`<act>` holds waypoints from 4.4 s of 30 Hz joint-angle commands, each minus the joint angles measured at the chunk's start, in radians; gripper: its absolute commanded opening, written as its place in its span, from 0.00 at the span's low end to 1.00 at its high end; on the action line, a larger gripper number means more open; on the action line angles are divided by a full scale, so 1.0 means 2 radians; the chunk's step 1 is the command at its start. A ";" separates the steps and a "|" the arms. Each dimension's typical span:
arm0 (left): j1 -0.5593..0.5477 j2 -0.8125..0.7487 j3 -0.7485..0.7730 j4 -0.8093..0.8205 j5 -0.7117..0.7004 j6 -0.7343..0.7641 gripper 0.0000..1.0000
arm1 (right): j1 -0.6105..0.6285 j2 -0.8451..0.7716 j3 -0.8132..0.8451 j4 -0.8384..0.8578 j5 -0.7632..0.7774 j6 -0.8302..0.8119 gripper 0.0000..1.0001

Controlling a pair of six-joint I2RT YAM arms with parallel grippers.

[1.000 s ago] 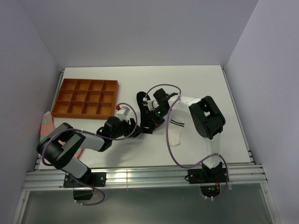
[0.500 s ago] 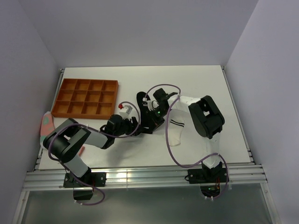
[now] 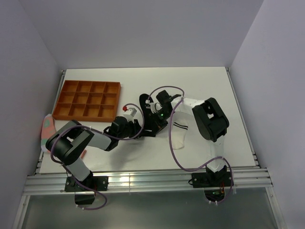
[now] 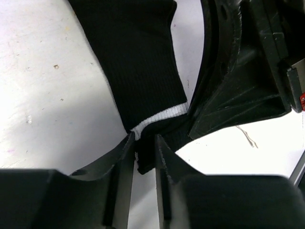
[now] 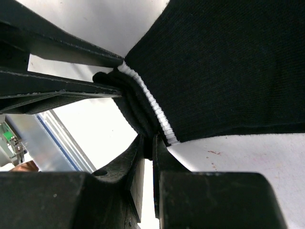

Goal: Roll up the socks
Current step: Roll the sock at the center of the board.

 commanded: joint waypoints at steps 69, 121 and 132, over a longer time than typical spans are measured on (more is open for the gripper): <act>-0.009 0.065 0.264 -0.552 0.020 -0.002 0.00 | 0.139 -0.225 -0.177 0.226 0.162 -0.180 0.38; -0.011 0.066 0.244 -0.524 0.018 -0.010 0.00 | 0.186 -0.364 -0.368 0.348 0.214 -0.407 0.43; -0.011 0.056 0.239 -0.525 0.021 -0.006 0.00 | 0.212 -0.314 -0.342 0.354 0.265 -0.443 0.45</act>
